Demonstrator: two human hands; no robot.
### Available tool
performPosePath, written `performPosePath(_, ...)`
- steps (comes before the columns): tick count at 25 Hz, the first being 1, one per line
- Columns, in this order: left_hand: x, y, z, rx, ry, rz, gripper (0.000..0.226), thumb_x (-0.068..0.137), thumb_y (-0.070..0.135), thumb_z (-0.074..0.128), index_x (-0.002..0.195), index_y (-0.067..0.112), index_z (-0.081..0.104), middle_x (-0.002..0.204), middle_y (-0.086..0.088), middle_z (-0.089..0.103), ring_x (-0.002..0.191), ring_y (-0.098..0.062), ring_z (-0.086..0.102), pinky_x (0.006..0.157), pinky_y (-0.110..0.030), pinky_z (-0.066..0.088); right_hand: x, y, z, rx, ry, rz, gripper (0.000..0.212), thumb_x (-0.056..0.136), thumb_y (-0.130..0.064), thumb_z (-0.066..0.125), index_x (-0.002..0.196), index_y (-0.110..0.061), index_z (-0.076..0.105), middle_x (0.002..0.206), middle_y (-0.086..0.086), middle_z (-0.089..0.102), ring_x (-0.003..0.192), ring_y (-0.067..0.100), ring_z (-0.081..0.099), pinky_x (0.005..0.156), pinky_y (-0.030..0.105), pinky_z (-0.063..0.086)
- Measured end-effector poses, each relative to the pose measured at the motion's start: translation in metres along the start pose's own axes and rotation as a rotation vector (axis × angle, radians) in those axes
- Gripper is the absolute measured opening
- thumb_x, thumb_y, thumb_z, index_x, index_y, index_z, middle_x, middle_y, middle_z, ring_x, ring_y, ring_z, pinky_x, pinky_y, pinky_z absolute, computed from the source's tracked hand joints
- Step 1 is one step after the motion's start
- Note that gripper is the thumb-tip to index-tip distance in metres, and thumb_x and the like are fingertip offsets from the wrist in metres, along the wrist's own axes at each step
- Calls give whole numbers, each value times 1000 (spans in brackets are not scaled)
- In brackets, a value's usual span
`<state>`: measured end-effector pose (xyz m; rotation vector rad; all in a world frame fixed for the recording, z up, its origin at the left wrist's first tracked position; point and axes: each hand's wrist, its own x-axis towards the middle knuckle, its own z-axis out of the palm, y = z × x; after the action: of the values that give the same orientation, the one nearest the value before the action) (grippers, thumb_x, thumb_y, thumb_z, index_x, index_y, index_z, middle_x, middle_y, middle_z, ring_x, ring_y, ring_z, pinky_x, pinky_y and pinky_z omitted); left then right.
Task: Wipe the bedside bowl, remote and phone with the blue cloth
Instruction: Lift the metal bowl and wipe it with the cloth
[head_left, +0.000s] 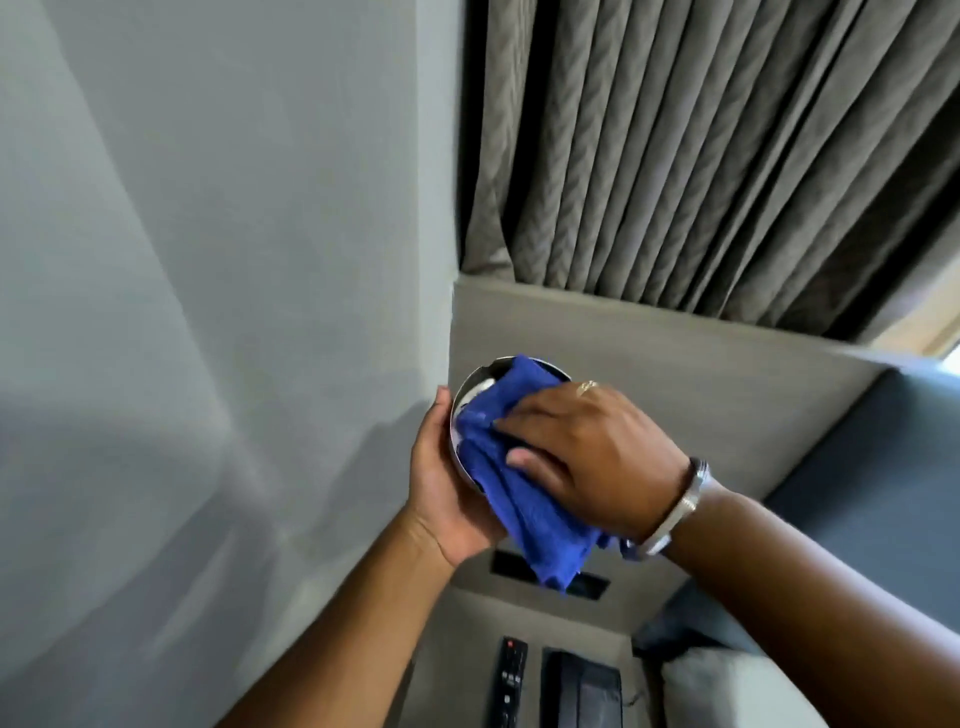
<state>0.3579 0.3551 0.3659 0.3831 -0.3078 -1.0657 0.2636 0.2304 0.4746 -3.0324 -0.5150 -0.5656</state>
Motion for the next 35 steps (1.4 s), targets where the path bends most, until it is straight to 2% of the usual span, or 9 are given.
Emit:
performPosePath(3, -3, -5, 39, 14, -30, 99, 76, 87, 63, 53, 132, 2, 58, 129, -21, 63, 125, -34, 55, 110, -43, 38, -20, -2, -22, 77, -175, -103, 60, 95, -48, 29, 141, -11, 40, 148, 13, 42, 137, 28, 35, 110, 45, 31)
performPosePath(6, -8, -14, 61, 46, -13, 176, 65, 88, 58, 54, 114, 0, 67, 111, -19, 71, 114, -31, 63, 104, -40, 46, -22, -11, -30, 158, -277, -127, 83, 88, -66, 20, 150, -12, 14, 159, 7, 14, 146, 18, 8, 119, 39, 13)
performPosePath(11, -23, -9, 79, 114, 3, 314, 71, 92, 53, 43, 138, -1, 48, 139, -26, 53, 137, -36, 41, 118, -47, 24, -18, -14, -37, -44, -106, -28, 125, 57, -95, 21, 150, -11, 14, 157, 6, 20, 144, 20, 20, 118, 33, 13)
performPosePath(14, -36, -14, 69, 119, 56, 394, 68, 88, 52, 52, 129, -1, 59, 124, -25, 65, 123, -37, 55, 107, -45, 40, -33, -25, -29, 313, -70, -206, 99, 70, -87, 34, 141, -17, 37, 145, 4, 46, 134, 20, 40, 111, 36, 33)
performPosePath(21, -54, 2, 83, 279, 74, 503, 63, 95, 47, 39, 140, 4, 49, 142, -20, 53, 138, -32, 41, 116, -44, 30, 4, -30, -30, 80, -60, -163, 99, 76, -79, 8, 151, -15, 3, 159, 2, 4, 145, 11, 1, 119, 35, 8)
performPosePath(26, -70, 3, 76, 190, 115, 572, 66, 77, 55, 64, 120, 4, 66, 115, -18, 70, 113, -32, 64, 100, -41, 49, -8, -51, -21, 367, -9, -295, 51, 95, -43, 32, 139, -20, 44, 153, -4, 33, 143, 11, 22, 114, 34, 26)
performPosePath(29, -73, 3, 83, 225, 123, 598, 62, 87, 55, 51, 122, 5, 65, 118, -17, 70, 117, -29, 62, 97, -39, 51, 18, -56, -34, 539, -66, -327, 47, 97, -35, 36, 139, -15, 45, 153, -1, 34, 143, 10, 20, 116, 32, 21)
performPosePath(32, -79, 21, 96, 326, 100, 651, 64, 91, 47, 47, 139, 5, 50, 139, -19, 56, 133, -31, 48, 107, -41, 42, 31, -44, -39, 190, 58, -240, 56, 97, -36, 38, 148, -16, 26, 156, 1, 26, 143, 14, 23, 119, 28, 9)
performPosePath(35, -82, 36, 98, 376, 157, 685, 64, 79, 47, 65, 127, 5, 63, 128, -18, 65, 123, -31, 58, 100, -40, 49, 15, -44, -36, 164, 119, -215, 46, 94, -32, 44, 139, -18, 46, 146, 0, 45, 138, 13, 34, 112, 24, 18)
